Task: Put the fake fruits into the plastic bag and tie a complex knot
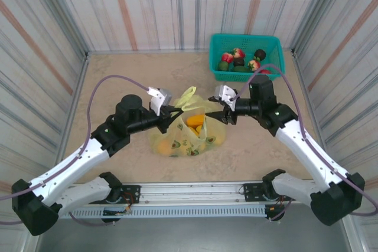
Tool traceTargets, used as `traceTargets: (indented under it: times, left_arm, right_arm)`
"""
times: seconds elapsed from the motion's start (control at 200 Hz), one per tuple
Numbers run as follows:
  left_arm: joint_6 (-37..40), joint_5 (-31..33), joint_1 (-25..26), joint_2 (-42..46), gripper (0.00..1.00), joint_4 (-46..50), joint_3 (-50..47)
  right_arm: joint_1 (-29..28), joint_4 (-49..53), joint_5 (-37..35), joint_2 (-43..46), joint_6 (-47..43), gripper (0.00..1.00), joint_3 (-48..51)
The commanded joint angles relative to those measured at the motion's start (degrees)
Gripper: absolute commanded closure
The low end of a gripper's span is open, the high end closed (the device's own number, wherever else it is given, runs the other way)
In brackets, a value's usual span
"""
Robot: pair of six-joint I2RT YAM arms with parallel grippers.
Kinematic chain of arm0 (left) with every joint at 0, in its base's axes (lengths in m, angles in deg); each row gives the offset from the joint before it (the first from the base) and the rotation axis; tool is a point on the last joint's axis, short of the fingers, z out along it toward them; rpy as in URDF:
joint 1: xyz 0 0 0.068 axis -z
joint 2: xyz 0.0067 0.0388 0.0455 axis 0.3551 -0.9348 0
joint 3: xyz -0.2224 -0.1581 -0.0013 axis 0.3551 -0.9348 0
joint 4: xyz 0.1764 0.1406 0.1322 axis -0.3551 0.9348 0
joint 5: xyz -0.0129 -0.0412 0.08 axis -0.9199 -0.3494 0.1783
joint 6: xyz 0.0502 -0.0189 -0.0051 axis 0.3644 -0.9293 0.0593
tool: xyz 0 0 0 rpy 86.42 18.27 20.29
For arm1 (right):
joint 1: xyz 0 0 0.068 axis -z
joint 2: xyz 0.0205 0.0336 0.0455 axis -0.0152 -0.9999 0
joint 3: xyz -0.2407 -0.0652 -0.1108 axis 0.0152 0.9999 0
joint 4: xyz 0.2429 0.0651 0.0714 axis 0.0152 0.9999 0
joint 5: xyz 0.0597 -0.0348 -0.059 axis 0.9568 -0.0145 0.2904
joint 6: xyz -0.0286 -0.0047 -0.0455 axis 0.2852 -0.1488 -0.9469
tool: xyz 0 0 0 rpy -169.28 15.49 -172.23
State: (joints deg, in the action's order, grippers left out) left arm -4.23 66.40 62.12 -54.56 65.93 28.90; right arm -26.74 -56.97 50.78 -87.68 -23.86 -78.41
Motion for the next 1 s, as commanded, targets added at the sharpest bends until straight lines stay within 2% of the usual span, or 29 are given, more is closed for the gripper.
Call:
traceTargets:
  times: [0.0,0.18,0.23,0.456,0.546,0.691,0.791,0.997]
  left_arm:
    - [-0.2,-1.3,-0.4,0.9,1.0,1.2,1.9]
    - [0.0,-1.5,-0.4,0.7,1.0,0.9,2.1]
    - [-0.1,-1.6,-0.4,0.5,1.0,0.8,2.1]
    - [0.7,-2.1,-0.5,-0.6,1.0,0.4,2.7]
    - [0.7,-2.2,-0.7,-0.8,1.0,0.4,2.8]
    - [0.5,-1.8,-1.5,-0.3,1.0,0.5,2.8]
    - [-0.1,-1.5,-1.9,-0.2,1.0,0.7,3.0]
    - [1.7,-3.2,-1.9,-3.1,1.0,4.1,5.7]
  right_arm:
    - [0.5,-2.5,3.5,-2.9,-3.0,0.41,-4.2]
    - [0.2,-2.4,5.4,-7.5,-3.4,0.4,-7.6]
    - [-0.1,-2.7,5.7,-8.4,-3.3,0.36,-8.3]
    - [-2.3,0.2,7.0,-13.2,-4.4,0.39,-11.5]
    - [-2.6,-0.6,7.1,-13.6,-3.5,0.5,-11.5]
    - [-2.2,-5.0,6.0,-10.0,0.7,0.83,-9.3]
    - [-2.3,-4.3,5.0,-6.3,3.3,1.0,-8.2]
    - [-9.1,-3.1,-7.9,-1.5,13.3,1.0,-7.2]
